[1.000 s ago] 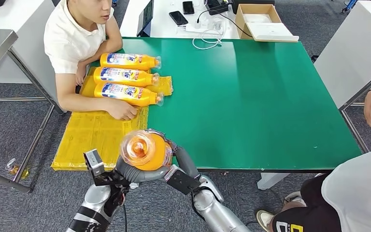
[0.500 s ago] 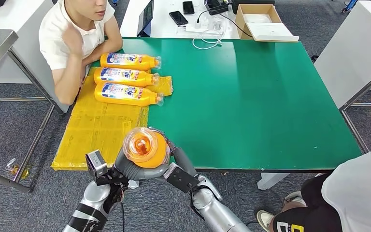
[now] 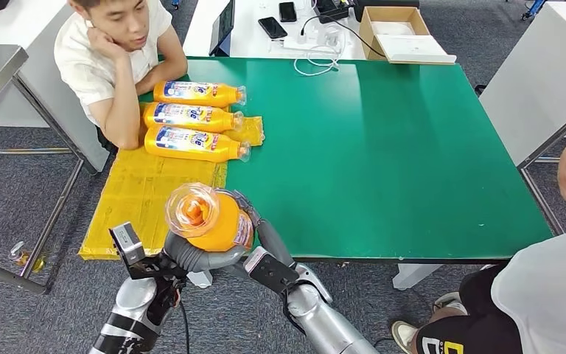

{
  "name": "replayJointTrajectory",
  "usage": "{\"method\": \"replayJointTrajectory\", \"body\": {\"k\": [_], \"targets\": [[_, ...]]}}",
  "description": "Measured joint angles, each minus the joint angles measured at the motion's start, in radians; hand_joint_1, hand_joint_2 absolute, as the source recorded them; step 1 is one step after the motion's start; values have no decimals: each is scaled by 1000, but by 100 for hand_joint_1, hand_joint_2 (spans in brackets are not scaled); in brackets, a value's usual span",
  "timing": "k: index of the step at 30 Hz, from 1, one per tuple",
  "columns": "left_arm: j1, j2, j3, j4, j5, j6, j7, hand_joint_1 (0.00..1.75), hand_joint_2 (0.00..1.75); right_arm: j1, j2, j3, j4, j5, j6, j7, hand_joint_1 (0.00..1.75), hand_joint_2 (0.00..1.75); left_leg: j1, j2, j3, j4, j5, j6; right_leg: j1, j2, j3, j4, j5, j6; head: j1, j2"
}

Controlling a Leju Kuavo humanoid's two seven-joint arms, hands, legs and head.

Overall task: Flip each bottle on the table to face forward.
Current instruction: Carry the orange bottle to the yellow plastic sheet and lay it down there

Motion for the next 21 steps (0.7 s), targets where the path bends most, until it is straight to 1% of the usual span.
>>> {"method": "replayJointTrajectory", "body": {"k": [3,7,9,16,20,21], "targets": [[0,-3,5,-2,22,12,15,175,175,0,1,1,0,-1,-3,-4,0,0,0,0,0,0,0,0,0,0,0,0,0,0,0,0],[-1,-24,34,0,123,63,80,175,175,2,5,2,0,-6,-17,-15,0,0,0,0,0,0,0,0,0,0,0,0,0,0,0,0],[-6,-32,52,7,156,78,100,175,175,6,9,2,0,-5,-30,-18,0,0,0,1,0,0,0,0,0,0,0,0,0,0,0,0],[-32,-36,94,28,159,121,116,175,175,21,14,2,3,-5,-130,-19,0,0,0,1,0,0,0,0,0,0,-1,0,0,0,0,0],[-74,-29,124,71,157,154,157,175,175,30,7,1,11,-2,-159,-20,0,175,0,0,0,0,0,0,0,0,0,0,0,0,0,0],[-84,-27,131,86,156,162,163,175,175,33,4,1,12,0,-164,-20,0,175,0,1,0,0,0,0,0,0,0,0,0,0,0,0]]}}
